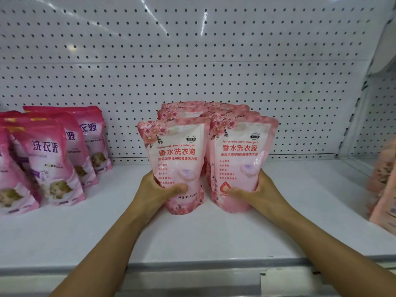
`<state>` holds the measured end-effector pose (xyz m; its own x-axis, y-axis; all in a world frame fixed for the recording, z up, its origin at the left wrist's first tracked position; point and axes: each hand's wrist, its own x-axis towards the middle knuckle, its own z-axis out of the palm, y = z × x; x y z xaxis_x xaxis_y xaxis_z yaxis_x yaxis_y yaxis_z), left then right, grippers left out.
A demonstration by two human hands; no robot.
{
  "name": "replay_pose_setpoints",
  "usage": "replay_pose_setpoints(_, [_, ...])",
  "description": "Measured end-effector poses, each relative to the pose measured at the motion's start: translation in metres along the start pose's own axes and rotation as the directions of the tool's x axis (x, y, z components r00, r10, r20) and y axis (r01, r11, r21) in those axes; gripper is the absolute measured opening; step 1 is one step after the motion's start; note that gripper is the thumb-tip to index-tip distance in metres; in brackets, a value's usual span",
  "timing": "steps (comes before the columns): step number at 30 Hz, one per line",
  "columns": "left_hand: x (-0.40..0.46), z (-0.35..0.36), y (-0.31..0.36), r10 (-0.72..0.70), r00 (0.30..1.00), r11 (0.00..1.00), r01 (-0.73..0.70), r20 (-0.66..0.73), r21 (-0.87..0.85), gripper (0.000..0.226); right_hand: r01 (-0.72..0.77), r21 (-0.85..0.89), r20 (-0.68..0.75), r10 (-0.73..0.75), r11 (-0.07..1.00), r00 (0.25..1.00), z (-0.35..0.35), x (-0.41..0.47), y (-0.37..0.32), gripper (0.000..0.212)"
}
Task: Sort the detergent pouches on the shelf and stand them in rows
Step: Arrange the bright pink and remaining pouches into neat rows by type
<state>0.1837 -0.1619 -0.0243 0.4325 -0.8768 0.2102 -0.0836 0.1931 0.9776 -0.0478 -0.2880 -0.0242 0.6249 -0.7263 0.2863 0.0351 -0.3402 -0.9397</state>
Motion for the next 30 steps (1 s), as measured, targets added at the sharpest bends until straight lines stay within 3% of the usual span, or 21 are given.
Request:
replay_pose_setpoints(3, [-0.001,-0.003,-0.002,-0.020,0.998,0.998,0.017,0.056,0.060,0.055,-0.004,-0.009,0.062,0.004,1.000,0.998,-0.003,-0.006,0.004,0.074])
replay_pose_setpoints(8, [0.003,-0.009,-0.007,-0.050,0.993,0.969,0.022,0.106,0.247,0.073,-0.030,-0.097,0.024,0.032,0.995,0.999,-0.005,-0.001,0.014,0.086])
replay_pose_setpoints(12, [0.003,-0.007,-0.008,-0.013,0.998,0.964,-0.005,0.066,0.267,0.066,-0.032,-0.114,0.003,0.033,0.993,0.999,-0.003,0.012,0.018,0.085])
replay_pose_setpoints(25, [0.002,-0.001,-0.014,0.023,1.000,0.972,-0.020,-0.012,0.235,0.072,-0.056,-0.118,-0.055,0.050,0.991,0.997,0.005,0.003,0.017,0.095])
replay_pose_setpoints(30, [0.005,-0.003,-0.012,-0.028,1.000,0.957,0.023,0.012,0.290,0.089,-0.087,-0.108,-0.057,0.082,0.990,0.995,0.006,-0.002,0.013,0.098])
